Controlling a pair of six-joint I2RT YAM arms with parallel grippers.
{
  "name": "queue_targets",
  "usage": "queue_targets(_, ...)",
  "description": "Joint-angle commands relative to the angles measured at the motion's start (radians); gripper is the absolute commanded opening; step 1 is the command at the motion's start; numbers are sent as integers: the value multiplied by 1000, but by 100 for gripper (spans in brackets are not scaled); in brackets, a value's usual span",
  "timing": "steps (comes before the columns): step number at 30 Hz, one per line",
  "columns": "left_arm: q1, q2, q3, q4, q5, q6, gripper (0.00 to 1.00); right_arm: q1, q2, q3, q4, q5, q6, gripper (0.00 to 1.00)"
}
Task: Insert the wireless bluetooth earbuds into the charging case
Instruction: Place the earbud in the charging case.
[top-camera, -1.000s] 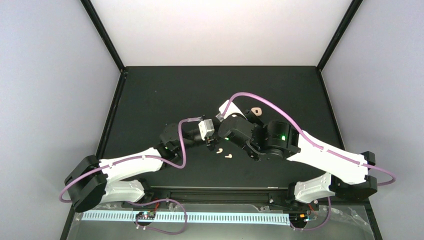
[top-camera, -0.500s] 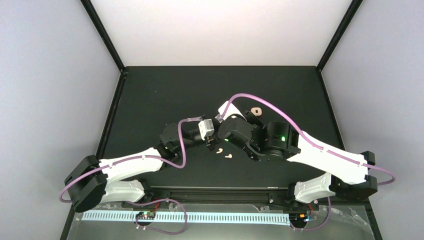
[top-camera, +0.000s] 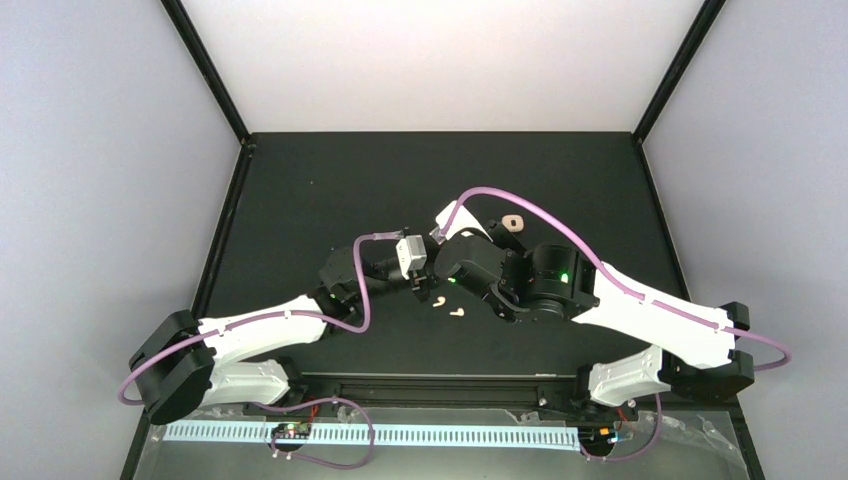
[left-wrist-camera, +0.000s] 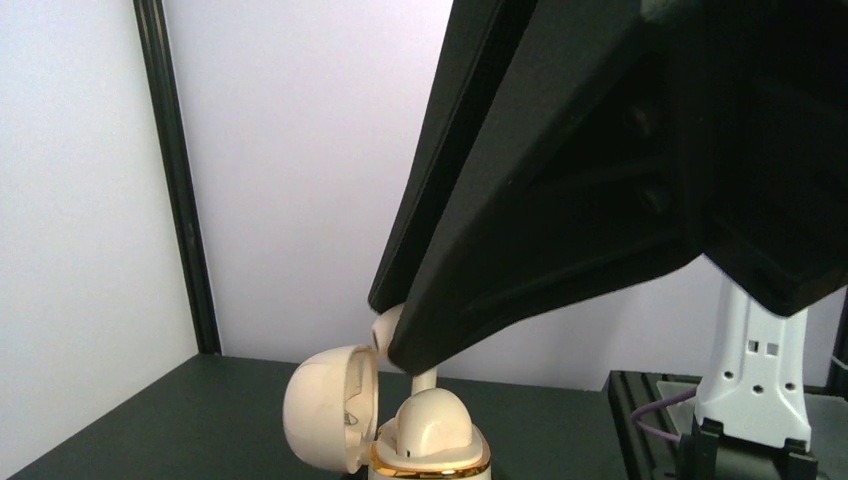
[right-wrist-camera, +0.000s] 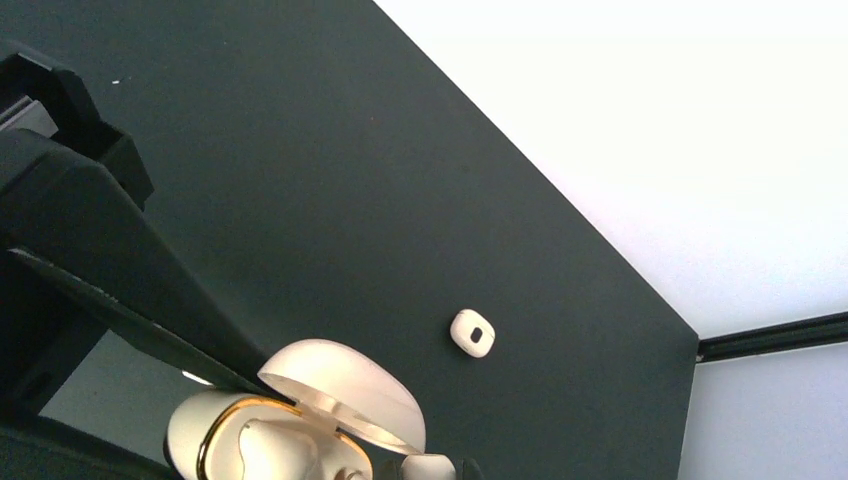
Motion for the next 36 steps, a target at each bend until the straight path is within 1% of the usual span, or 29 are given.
queue_targets(1,5,-1,10,124,14,-55,2,7,2,-9,22,8,7,1)
queue_targets(7,5,3,4,137,60,-53,1,8,1,-9,30,12,17,1)
queue_targets(15,5,-11,-7,160,51,-56,2,9,1,-14,36,1,-10,1)
queue_targets(17,5,-13,-4,161,51,-60,2,7,0,-18,42,-33,-23,1)
queue_targets(22,5,-13,-1,165,52,-66,2,13,5,-15,48,-63,-32,1)
queue_targets(29,5,-3,-1,177,52,-69,2,21,16,6,57,-73,-24,3)
queue_targets(36,5,10,-2,203,45,-74,2,21,28,34,68,-92,-17,3)
